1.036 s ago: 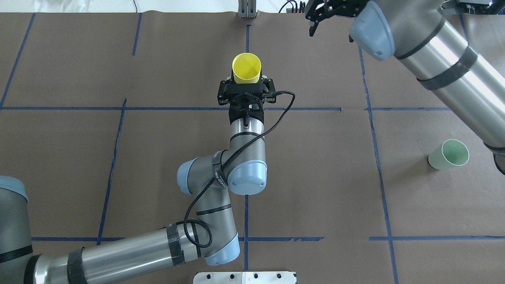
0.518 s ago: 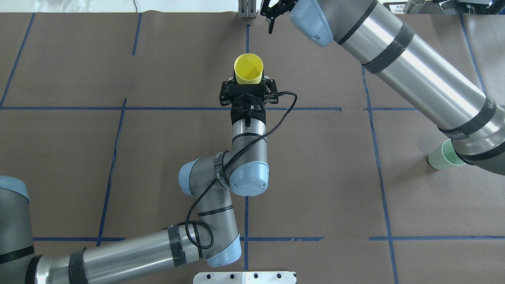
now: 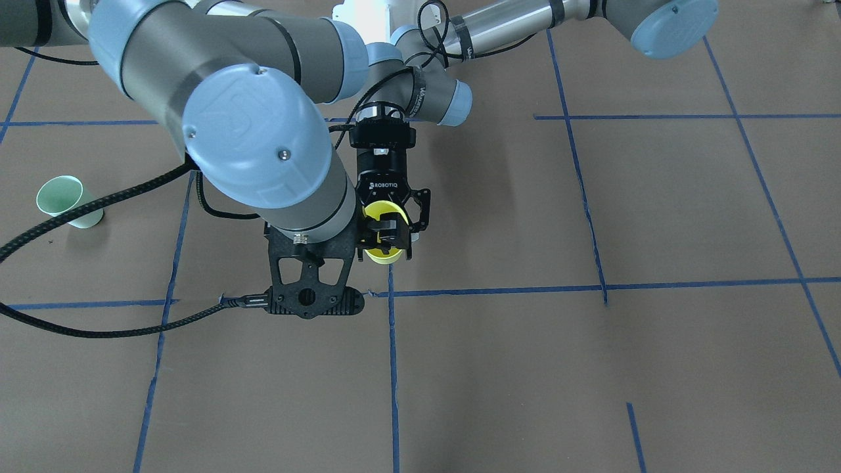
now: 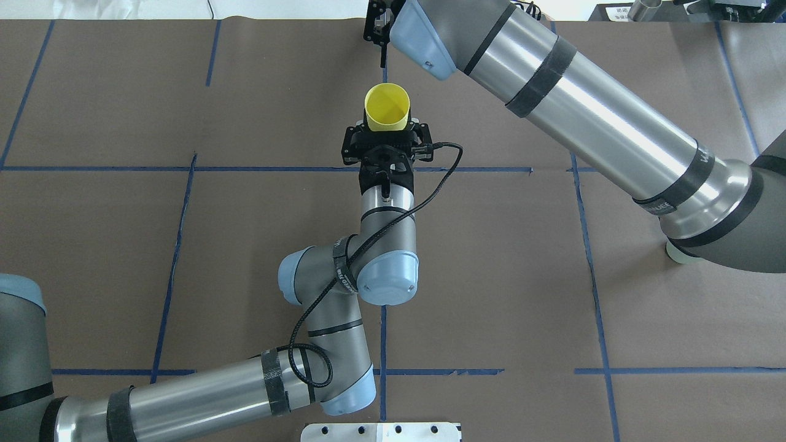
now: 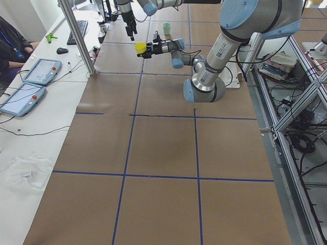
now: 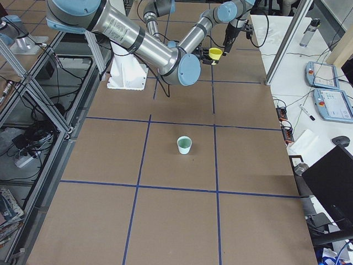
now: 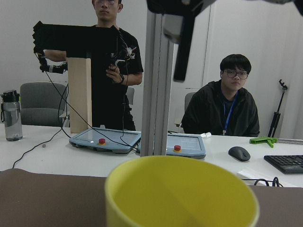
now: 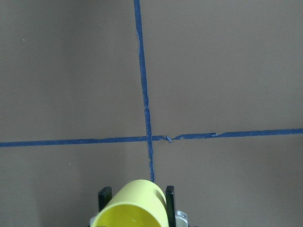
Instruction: Transfer and stack yellow cup on green cup
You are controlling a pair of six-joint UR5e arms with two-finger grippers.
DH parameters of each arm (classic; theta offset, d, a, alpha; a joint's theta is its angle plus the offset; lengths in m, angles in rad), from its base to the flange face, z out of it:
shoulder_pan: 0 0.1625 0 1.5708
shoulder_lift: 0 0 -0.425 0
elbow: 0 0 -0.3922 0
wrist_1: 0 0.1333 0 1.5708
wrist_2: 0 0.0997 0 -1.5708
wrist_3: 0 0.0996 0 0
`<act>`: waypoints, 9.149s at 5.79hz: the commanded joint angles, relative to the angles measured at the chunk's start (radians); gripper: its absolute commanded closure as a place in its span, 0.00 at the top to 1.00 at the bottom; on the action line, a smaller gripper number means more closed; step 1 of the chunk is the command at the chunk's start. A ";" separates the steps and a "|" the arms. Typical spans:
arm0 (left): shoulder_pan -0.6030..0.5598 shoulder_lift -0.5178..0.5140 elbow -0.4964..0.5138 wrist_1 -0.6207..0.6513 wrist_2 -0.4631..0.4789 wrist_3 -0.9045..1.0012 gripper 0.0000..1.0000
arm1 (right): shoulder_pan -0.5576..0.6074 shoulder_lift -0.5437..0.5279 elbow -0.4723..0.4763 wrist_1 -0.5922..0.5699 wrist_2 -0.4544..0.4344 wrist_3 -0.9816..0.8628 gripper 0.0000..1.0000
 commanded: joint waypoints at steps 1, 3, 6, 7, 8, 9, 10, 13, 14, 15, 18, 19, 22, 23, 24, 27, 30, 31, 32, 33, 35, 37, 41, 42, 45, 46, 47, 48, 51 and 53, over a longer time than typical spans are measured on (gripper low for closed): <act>0.000 0.000 0.000 -0.002 0.000 -0.005 0.43 | -0.035 -0.005 -0.006 0.000 -0.036 -0.009 0.99; 0.000 0.003 0.000 -0.003 -0.002 -0.007 0.43 | -0.045 -0.014 -0.004 -0.002 -0.044 -0.026 0.95; 0.000 0.003 0.000 -0.003 -0.002 -0.007 0.43 | -0.048 -0.028 0.002 -0.005 -0.044 -0.041 0.85; 0.000 0.003 0.000 -0.003 -0.003 -0.007 0.43 | -0.049 -0.031 0.002 -0.005 -0.044 -0.042 0.62; 0.000 0.003 0.000 -0.003 -0.003 -0.007 0.43 | -0.048 -0.031 0.010 -0.005 -0.044 -0.042 0.02; 0.000 0.003 -0.002 -0.003 -0.003 -0.005 0.43 | -0.048 -0.032 0.013 -0.006 -0.044 -0.042 0.00; 0.000 0.003 -0.002 -0.002 -0.003 -0.002 0.46 | -0.048 -0.032 0.013 -0.006 -0.043 -0.042 0.00; -0.002 0.006 -0.008 0.000 -0.005 0.027 0.78 | -0.049 -0.029 0.014 -0.008 -0.041 -0.042 0.00; -0.002 0.006 -0.010 0.000 -0.005 0.027 0.78 | -0.060 -0.025 0.013 -0.006 -0.041 -0.041 0.00; -0.002 0.006 -0.010 0.000 -0.006 0.027 0.78 | -0.060 -0.020 0.013 -0.008 -0.038 -0.039 0.00; -0.003 0.012 -0.011 -0.002 -0.008 0.062 0.93 | -0.046 -0.018 0.051 -0.008 -0.035 -0.039 0.00; -0.002 0.026 -0.011 -0.006 -0.008 0.071 1.00 | -0.031 -0.021 0.071 -0.012 -0.034 -0.039 0.00; 0.000 0.047 -0.011 -0.008 -0.011 0.073 1.00 | 0.087 0.000 0.154 -0.051 0.014 -0.039 0.00; -0.001 0.052 -0.032 -0.008 -0.012 0.074 1.00 | 0.130 -0.003 0.154 -0.051 0.034 -0.039 0.00; -0.012 0.060 -0.078 -0.006 -0.049 0.111 1.00 | 0.150 -0.017 0.158 -0.049 0.043 -0.044 0.00; -0.153 0.167 -0.266 0.003 -0.309 0.266 1.00 | 0.211 -0.237 0.378 -0.051 0.042 -0.116 0.00; -0.360 0.305 -0.404 0.299 -0.783 0.266 1.00 | 0.312 -0.463 0.537 -0.051 0.042 -0.290 0.00; -0.409 0.305 -0.503 0.556 -0.916 0.269 1.00 | 0.335 -0.535 0.600 -0.051 0.042 -0.349 0.00; -0.458 0.307 -0.548 0.665 -1.060 0.272 1.00 | 0.360 -0.620 0.664 -0.051 0.042 -0.430 0.00; -0.541 0.325 -0.589 0.851 -1.265 0.274 1.00 | 0.380 -0.709 0.735 -0.051 0.040 -0.484 0.00; -0.752 0.386 -0.623 0.926 -1.558 0.632 1.00 | 0.392 -0.964 0.858 -0.035 0.031 -0.640 0.00; -0.903 0.502 -0.623 0.914 -1.836 0.712 1.00 | 0.395 -1.137 0.860 0.097 0.029 -0.667 0.00; -0.900 0.508 -0.625 0.914 -1.838 0.711 1.00 | 0.353 -1.216 0.762 0.261 0.025 -0.638 0.00; -0.900 0.508 -0.626 0.914 -1.838 0.711 1.00 | 0.328 -1.216 0.748 0.262 0.019 -0.638 0.00; -0.900 0.509 -0.628 0.914 -1.838 0.709 1.00 | 0.291 -1.216 0.725 0.262 -0.001 -0.639 0.00; -0.900 0.509 -0.628 0.914 -1.838 0.709 1.00 | 0.285 -1.216 0.715 0.262 -0.003 -0.641 0.00; -0.900 0.509 -0.629 0.913 -1.838 0.709 1.00 | 0.282 -1.213 0.709 0.262 -0.012 -0.641 0.00; -0.900 0.509 -0.629 0.913 -1.838 0.709 1.00 | 0.267 -1.206 0.700 0.262 -0.033 -0.639 0.00; -0.902 0.511 -0.637 0.914 -1.838 0.709 1.00 | 0.244 -1.189 0.689 0.262 -0.032 -0.639 0.99; -0.902 0.511 -0.642 0.914 -1.836 0.709 1.00 | 0.253 -1.168 0.692 0.264 -0.033 -0.644 1.00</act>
